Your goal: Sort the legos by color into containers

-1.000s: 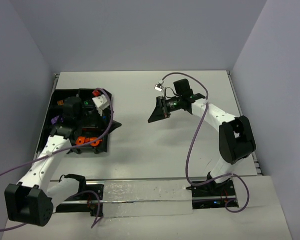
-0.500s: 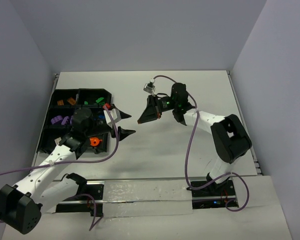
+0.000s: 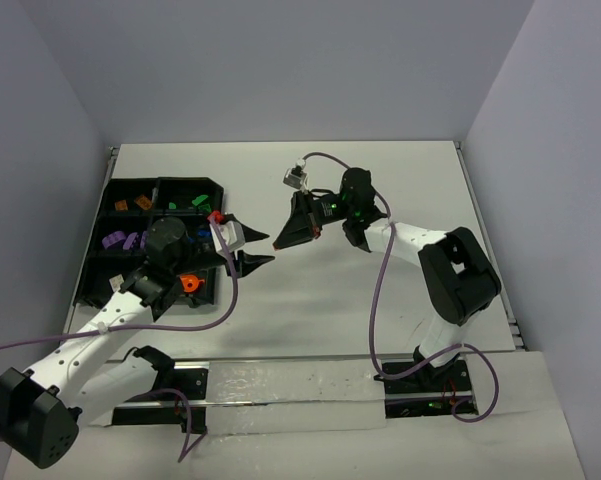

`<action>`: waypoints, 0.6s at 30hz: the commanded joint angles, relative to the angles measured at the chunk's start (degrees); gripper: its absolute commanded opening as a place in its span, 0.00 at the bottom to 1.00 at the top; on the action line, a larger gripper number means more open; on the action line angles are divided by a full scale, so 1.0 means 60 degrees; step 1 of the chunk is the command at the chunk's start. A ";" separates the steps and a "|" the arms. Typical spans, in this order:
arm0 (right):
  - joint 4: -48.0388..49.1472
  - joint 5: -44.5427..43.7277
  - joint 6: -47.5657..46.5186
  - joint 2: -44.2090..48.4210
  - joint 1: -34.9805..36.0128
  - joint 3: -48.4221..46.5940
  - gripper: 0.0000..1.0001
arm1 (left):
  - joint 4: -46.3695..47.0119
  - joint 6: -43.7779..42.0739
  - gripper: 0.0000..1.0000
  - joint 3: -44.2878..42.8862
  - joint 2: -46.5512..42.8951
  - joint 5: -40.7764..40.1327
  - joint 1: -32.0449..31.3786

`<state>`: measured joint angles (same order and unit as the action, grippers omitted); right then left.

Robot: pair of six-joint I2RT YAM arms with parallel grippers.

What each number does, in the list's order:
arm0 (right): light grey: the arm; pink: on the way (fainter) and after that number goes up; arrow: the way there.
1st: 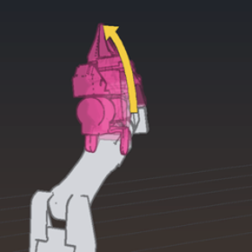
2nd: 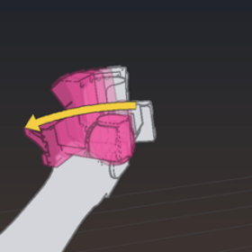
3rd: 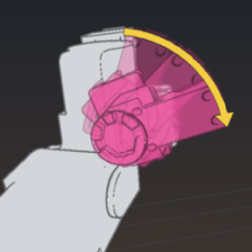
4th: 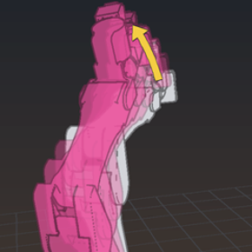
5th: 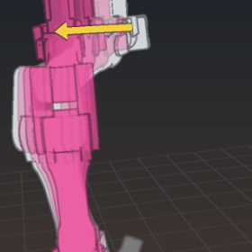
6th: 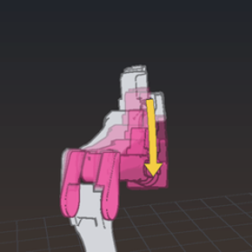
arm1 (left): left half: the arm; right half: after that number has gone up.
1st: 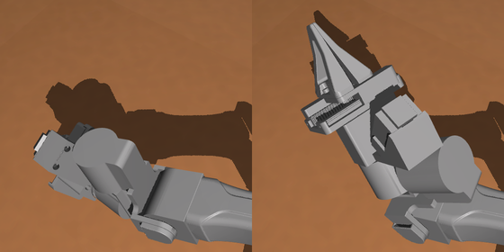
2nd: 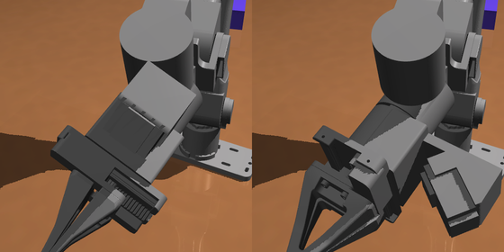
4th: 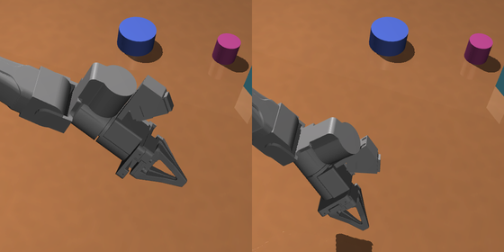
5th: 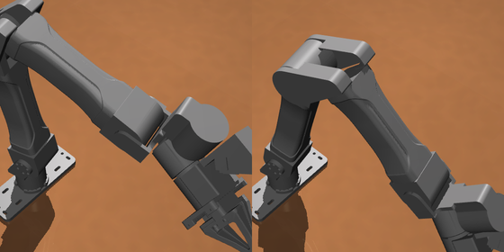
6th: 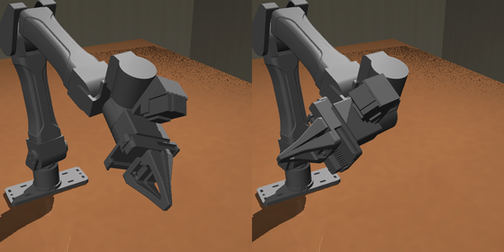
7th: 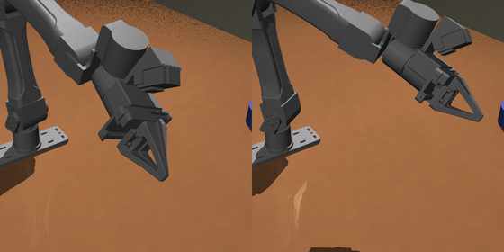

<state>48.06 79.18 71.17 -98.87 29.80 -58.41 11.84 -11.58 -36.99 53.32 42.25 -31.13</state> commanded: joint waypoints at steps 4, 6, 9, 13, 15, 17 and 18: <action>0.0515 -0.0084 0.0087 -0.0002 0.0151 -0.0158 0.00 | 0.0293 -0.0020 0.56 -0.0207 -0.0059 -0.0052 -0.0143; 0.0515 -0.0130 0.0092 -0.0001 0.0146 -0.0152 0.00 | 0.0313 -0.0004 0.56 -0.0207 -0.0039 -0.0106 -0.0182; 0.0452 -0.0161 0.0043 0.0030 0.0175 -0.0177 0.00 | 0.0422 0.0103 0.54 -0.0180 -0.0010 -0.0236 -0.0220; 0.0299 -0.0185 -0.0098 0.0083 0.0201 -0.0085 0.00 | 0.0526 0.0181 0.50 -0.0192 0.0020 -0.0335 -0.0218; 0.0158 -0.0188 -0.0221 0.0116 0.0226 -0.0071 0.00 | 0.0547 0.0201 0.45 -0.0199 0.0034 -0.0376 -0.0218; 0.0087 -0.0188 -0.0264 0.0130 0.0238 -0.0088 0.00 | 0.0556 0.0239 0.41 -0.0207 0.0049 -0.0385 -0.0222; 0.0047 -0.0188 -0.0275 0.0130 0.0248 -0.0108 0.00 | 0.0577 0.0289 0.39 -0.0207 0.0049 -0.0405 -0.0232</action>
<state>47.94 78.65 71.00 -98.91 30.50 -58.41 11.92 -10.92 -36.99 53.47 40.69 -32.16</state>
